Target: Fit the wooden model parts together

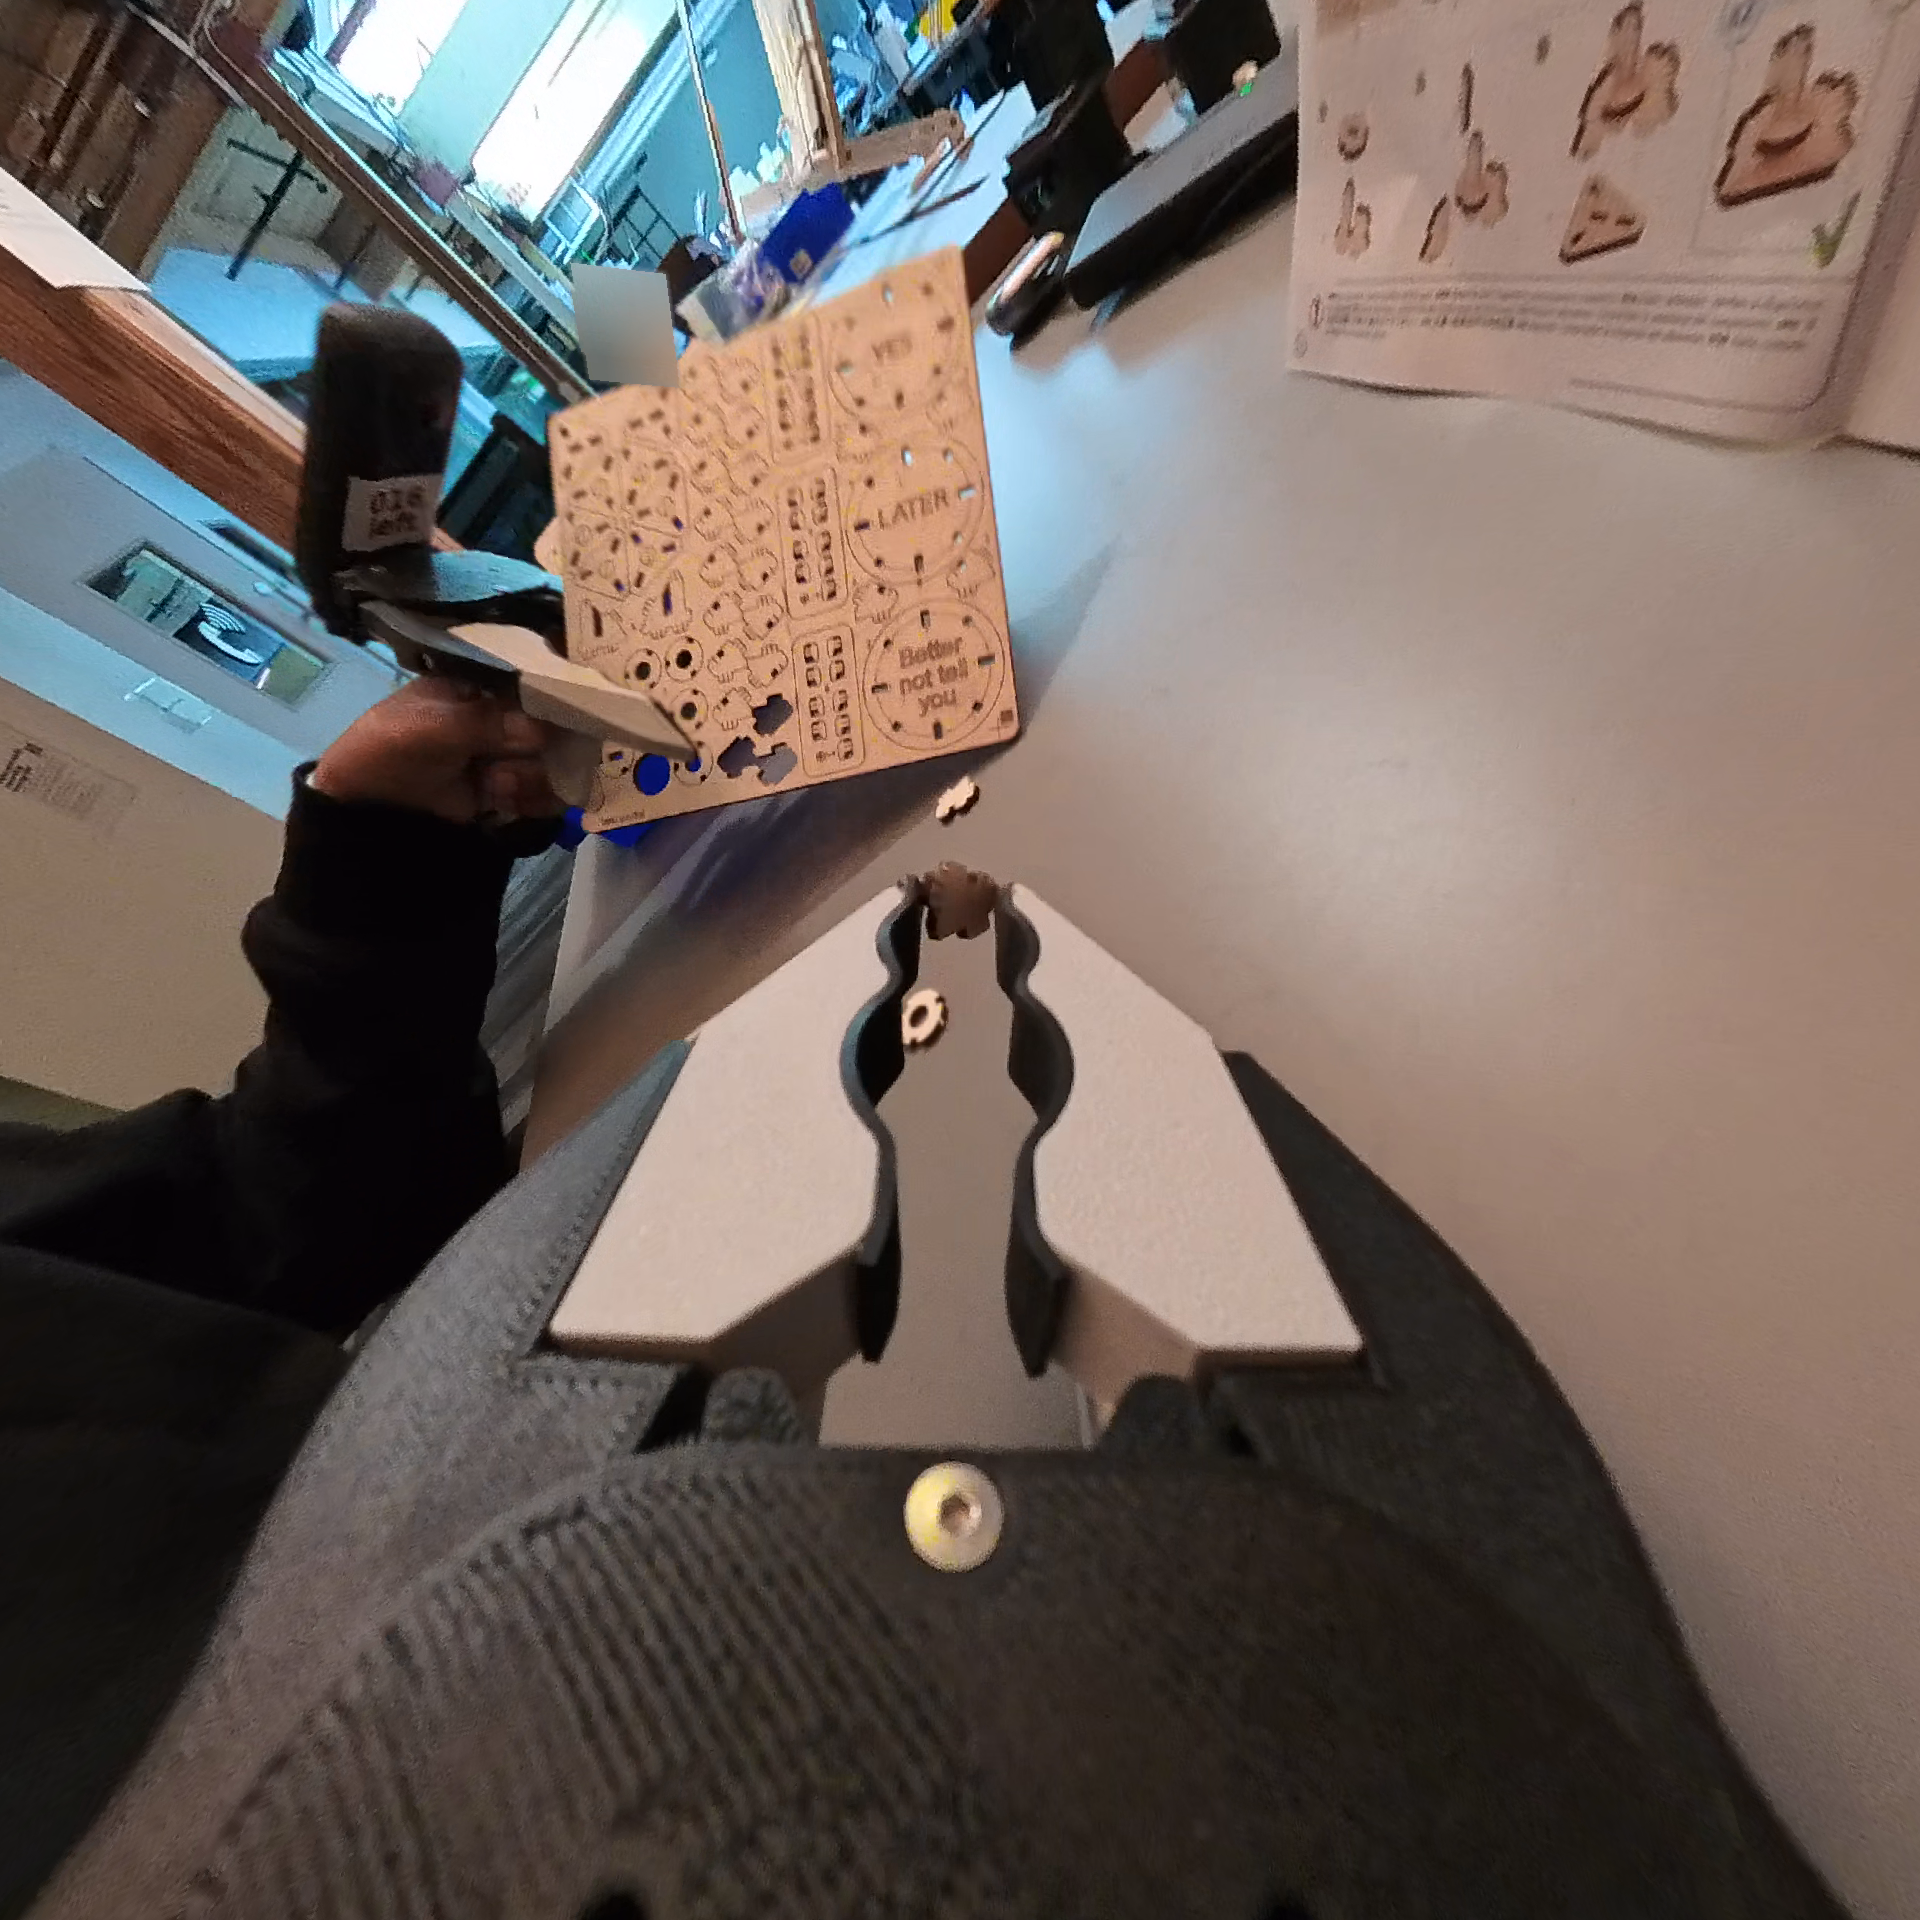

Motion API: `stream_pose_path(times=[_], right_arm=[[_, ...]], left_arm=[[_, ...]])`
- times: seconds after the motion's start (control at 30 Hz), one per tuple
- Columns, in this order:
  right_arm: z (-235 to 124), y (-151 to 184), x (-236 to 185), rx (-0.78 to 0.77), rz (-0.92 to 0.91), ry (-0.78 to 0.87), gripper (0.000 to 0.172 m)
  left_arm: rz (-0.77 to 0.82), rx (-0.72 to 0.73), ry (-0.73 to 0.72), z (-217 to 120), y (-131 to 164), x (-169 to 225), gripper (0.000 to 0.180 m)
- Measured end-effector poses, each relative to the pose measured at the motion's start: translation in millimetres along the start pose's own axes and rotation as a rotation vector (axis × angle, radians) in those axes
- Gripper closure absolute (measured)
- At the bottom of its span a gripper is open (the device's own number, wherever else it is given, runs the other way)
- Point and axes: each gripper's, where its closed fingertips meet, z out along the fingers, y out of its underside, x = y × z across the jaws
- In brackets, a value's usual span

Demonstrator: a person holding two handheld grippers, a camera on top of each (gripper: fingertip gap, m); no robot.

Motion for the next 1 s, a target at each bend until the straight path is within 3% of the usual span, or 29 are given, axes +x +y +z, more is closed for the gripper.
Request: stream_pose_path(times=[0.13, 0.4, 0.5, 0.63, 0.87, 0.93, 1.0], right_arm=[[-5.0, -4.9, -2.3, 0.044, -0.022, 0.003, 0.160], [-7.8, -8.2, -2.5, 0.068, -0.018, -0.004, 0.160], [-4.1, -4.4, -4.6, 0.037, -0.037, -0.001, 0.160], [0.5, 0.5, -7.4, -0.001, -0.088, 0.025, 0.160], [-5.0, -10.2, -18.8, 0.048, -0.127, 0.000, 0.160], [-6.1, -16.5, -31.2, 0.083, -0.170, -0.044, 0.160], [-5.7, -20.6, -47.6, 0.113, -0.247, -0.091, 0.160]], left_arm=[[0.039, -0.182, -0.139, -3.9, 23.0, -26.2, 0.092], [0.139, -0.232, -0.339, -34.6, 19.5, -39.7, 0.080], [0.149, -0.305, -0.358, -36.1, 27.8, -46.8, 0.082], [0.201, -0.419, -0.513, -41.8, 36.7, -65.9, 0.087], [0.156, -0.178, -0.493, -39.7, -0.4, -49.6, 0.095], [0.169, -0.017, -0.328, -26.9, -21.4, -11.0, 0.099], [0.156, 0.159, -0.080, -11.9, -43.1, 41.4, 0.116]])
